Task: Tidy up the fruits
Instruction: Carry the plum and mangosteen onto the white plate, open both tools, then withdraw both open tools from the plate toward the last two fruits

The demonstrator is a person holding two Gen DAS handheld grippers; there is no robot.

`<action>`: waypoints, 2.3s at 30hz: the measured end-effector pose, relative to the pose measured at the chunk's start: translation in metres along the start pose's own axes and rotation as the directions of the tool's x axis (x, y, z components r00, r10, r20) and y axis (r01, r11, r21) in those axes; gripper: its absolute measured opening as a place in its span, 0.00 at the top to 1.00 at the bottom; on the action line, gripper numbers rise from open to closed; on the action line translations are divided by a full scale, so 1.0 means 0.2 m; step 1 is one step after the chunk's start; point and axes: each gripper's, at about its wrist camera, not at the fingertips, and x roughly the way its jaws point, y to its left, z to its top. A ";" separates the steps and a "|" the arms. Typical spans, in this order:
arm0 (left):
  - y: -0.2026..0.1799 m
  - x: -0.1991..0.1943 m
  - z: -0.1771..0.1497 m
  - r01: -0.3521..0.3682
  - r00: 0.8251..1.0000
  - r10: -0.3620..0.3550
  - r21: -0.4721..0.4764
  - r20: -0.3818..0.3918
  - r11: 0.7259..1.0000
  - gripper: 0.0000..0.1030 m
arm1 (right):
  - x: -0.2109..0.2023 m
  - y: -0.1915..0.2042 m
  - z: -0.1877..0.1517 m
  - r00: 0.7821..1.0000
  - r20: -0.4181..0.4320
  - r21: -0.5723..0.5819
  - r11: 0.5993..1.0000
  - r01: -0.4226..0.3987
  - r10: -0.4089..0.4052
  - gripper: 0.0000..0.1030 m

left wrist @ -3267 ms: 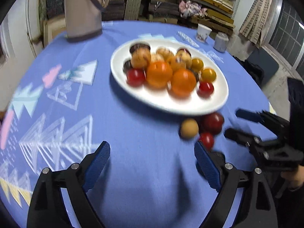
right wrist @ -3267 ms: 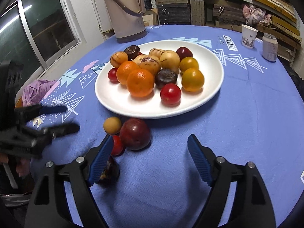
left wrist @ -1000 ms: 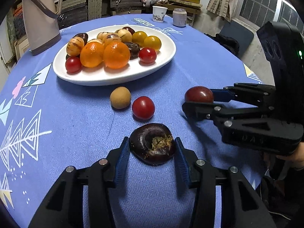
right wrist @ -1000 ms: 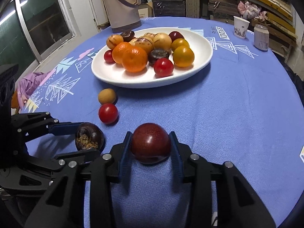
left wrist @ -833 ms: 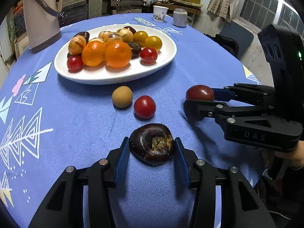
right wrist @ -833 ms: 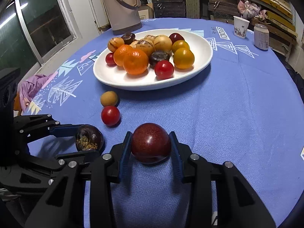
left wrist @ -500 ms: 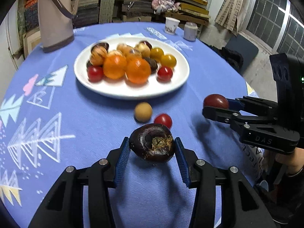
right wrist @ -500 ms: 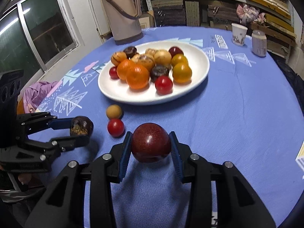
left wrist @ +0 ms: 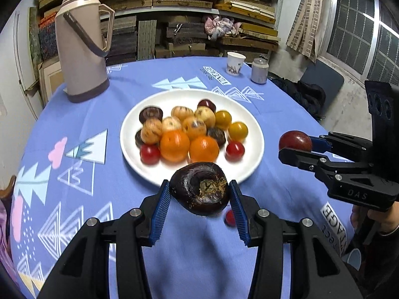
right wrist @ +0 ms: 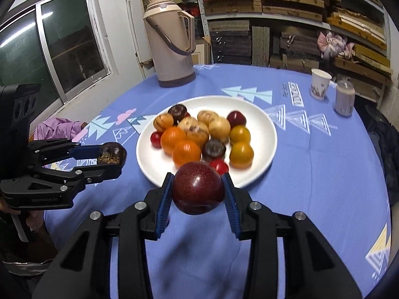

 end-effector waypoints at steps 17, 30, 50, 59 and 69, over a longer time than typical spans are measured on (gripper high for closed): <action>0.10 0.29 0.35 -0.013 1.000 0.013 -0.020 -0.003 1.000 0.54 | 0.32 -0.13 0.27 0.999 -0.004 0.046 0.998 -0.038 0.038 0.63; 0.19 0.35 0.36 -0.074 0.997 0.075 -0.091 0.014 0.993 0.29 | 0.42 -0.23 0.20 0.999 -0.036 0.101 0.995 -0.026 0.030 0.52; 0.13 0.18 0.09 -0.061 0.998 0.058 -0.122 -0.032 0.991 0.23 | 0.19 -0.09 -0.07 0.997 -0.066 0.079 0.996 -0.039 0.044 0.30; 0.16 0.11 -0.07 -0.070 0.997 0.062 -0.163 -0.053 0.984 0.15 | 0.20 0.10 -0.19 0.991 -0.121 0.016 0.998 -0.056 0.057 0.14; 0.22 0.08 -0.22 -0.089 0.994 0.073 -0.195 -0.087 0.977 0.15 | 0.33 0.29 -0.27 0.977 -0.202 -0.064 0.994 -0.088 0.074 0.19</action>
